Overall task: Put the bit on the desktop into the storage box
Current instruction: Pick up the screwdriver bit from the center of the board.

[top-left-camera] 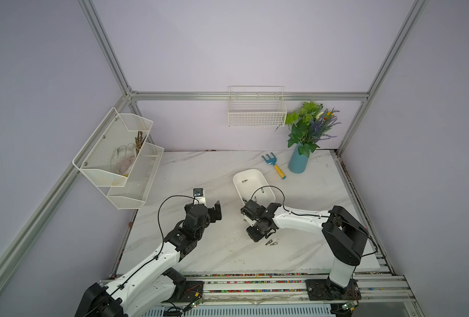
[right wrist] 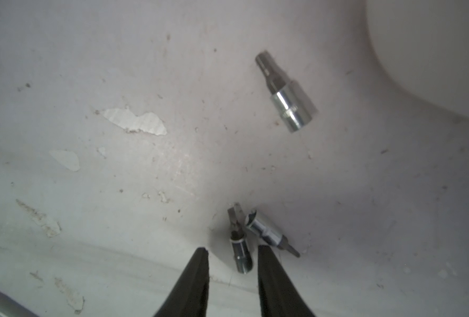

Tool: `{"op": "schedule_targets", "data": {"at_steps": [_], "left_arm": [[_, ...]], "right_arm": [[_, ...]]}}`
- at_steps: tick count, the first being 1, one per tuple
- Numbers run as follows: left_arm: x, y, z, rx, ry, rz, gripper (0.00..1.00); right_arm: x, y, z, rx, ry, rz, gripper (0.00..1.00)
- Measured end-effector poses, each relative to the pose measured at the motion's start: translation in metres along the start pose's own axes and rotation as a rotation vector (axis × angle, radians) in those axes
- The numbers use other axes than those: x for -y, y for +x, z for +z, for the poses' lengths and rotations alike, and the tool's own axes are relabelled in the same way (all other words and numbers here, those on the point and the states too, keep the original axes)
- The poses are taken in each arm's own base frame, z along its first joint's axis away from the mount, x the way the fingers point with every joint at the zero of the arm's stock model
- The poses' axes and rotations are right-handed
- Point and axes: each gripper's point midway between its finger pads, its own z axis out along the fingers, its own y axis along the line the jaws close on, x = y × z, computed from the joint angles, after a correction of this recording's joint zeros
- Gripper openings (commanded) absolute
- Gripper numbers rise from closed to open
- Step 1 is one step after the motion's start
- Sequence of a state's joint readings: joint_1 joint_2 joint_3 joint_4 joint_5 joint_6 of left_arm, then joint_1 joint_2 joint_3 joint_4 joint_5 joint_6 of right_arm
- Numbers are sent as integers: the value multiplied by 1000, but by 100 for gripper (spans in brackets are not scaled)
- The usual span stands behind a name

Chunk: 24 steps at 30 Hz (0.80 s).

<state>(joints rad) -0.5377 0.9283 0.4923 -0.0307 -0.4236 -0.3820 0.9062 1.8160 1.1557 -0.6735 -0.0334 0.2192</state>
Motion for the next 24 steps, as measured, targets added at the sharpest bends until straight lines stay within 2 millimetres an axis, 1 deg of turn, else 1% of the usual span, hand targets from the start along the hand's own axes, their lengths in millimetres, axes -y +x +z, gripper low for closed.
{"op": "schedule_targets", "data": {"at_steps": [2, 11, 17, 24], "left_arm": [[0, 1, 0, -2, -1, 1, 100], [0, 2, 1, -5, -2, 3, 100], [0, 2, 1, -5, -2, 3, 100], [0, 2, 1, -5, -2, 3, 100]], "right_arm": [[0, 1, 1, -3, 1, -1, 31], [0, -1, 2, -13, 6, -4, 27], [1, 3, 5, -38, 13, -6, 22], [1, 1, 6, -49, 33, -14, 16]]}}
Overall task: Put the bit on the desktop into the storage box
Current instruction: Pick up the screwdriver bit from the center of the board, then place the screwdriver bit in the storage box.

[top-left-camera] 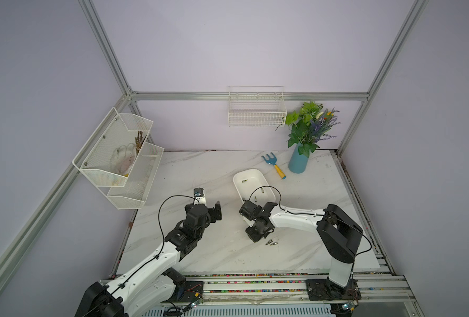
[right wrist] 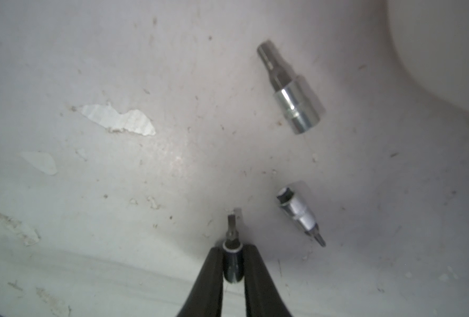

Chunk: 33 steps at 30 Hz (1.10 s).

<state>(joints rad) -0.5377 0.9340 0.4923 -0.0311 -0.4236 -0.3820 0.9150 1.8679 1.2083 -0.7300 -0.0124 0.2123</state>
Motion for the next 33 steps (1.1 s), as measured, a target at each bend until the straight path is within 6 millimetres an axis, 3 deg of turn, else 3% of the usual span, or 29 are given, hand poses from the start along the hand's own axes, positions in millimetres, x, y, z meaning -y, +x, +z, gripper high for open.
{"op": "schedule_targets", "data": {"at_steps": [13, 23, 33], "left_arm": [[0, 0, 0, 0, 0, 0, 100], [0, 0, 0, 0, 0, 0, 100], [0, 0, 0, 0, 0, 0, 100]], "right_arm": [[0, 1, -3, -4, 5, 1, 11], [0, -13, -47, 119, -5, 9, 8], [21, -38, -65, 196, 43, 58, 4]]}}
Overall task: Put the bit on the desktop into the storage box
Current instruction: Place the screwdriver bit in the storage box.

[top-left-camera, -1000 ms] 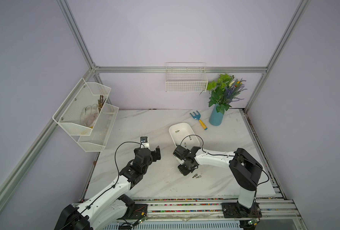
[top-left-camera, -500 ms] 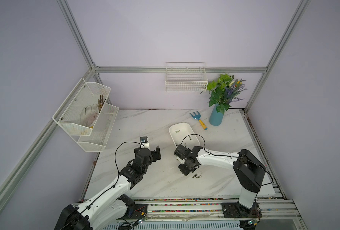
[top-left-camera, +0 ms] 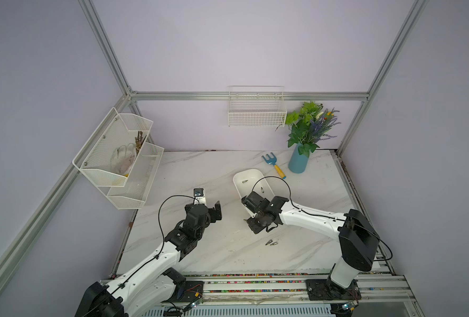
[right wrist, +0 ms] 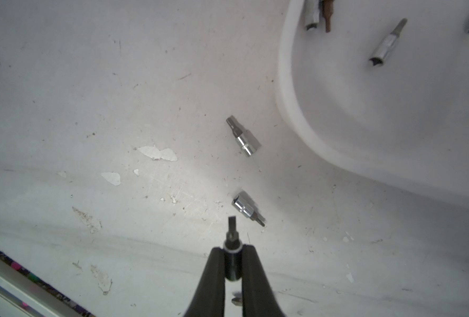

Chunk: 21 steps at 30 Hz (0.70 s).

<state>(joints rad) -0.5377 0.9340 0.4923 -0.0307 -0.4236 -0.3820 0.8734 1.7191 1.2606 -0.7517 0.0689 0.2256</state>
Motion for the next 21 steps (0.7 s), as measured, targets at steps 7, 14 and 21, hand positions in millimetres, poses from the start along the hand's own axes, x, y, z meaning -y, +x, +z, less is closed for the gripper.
{"op": "schedule_targets", "data": {"at_steps": [7, 14, 21], "left_arm": [[0, 0, 0, 0, 0, 0, 100], [1, 0, 0, -1, 4, 0, 100], [8, 0, 0, -4, 45, 3, 100]], "right_arm": [[28, -37, -13, 93, 21, 81, 4], [58, -72, -14, 176, 46, 161, 5], [82, -87, 23, 174, 77, 232, 9]]}}
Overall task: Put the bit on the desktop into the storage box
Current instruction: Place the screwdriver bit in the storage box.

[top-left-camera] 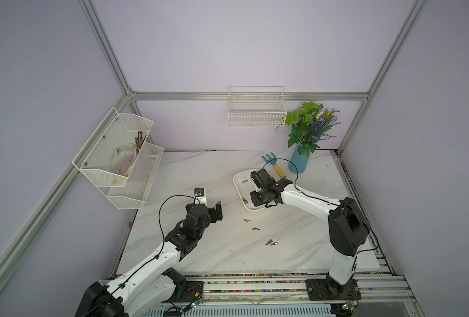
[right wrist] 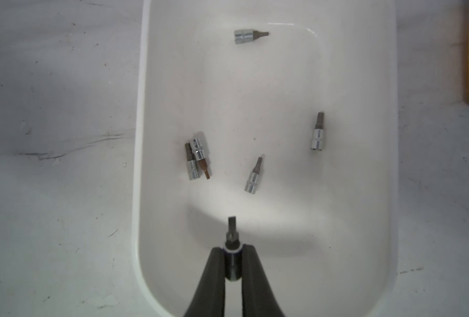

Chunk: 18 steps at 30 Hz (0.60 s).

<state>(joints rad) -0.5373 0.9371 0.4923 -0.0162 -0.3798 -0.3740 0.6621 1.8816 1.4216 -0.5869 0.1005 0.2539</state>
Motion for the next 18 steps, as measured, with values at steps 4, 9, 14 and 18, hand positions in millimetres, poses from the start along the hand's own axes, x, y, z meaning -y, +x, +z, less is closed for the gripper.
{"op": "schedule_targets", "data": {"at_steps": [4, 9, 14, 18], "left_arm": [[8, 4, 2, -20, 42, 20, 100], [21, 16, 6, -66, 114, 61, 100], [34, 21, 8, -88, 185, 88, 100], [44, 23, 8, -96, 240, 105, 100]], "right_arm": [[8, 0, 14, -5, 14, 30, 18], [12, -10, 13, 31, 14, 58, 31], [13, -19, -3, 75, 3, 71, 35], [18, -23, -35, 144, -16, 87, 39]]}}
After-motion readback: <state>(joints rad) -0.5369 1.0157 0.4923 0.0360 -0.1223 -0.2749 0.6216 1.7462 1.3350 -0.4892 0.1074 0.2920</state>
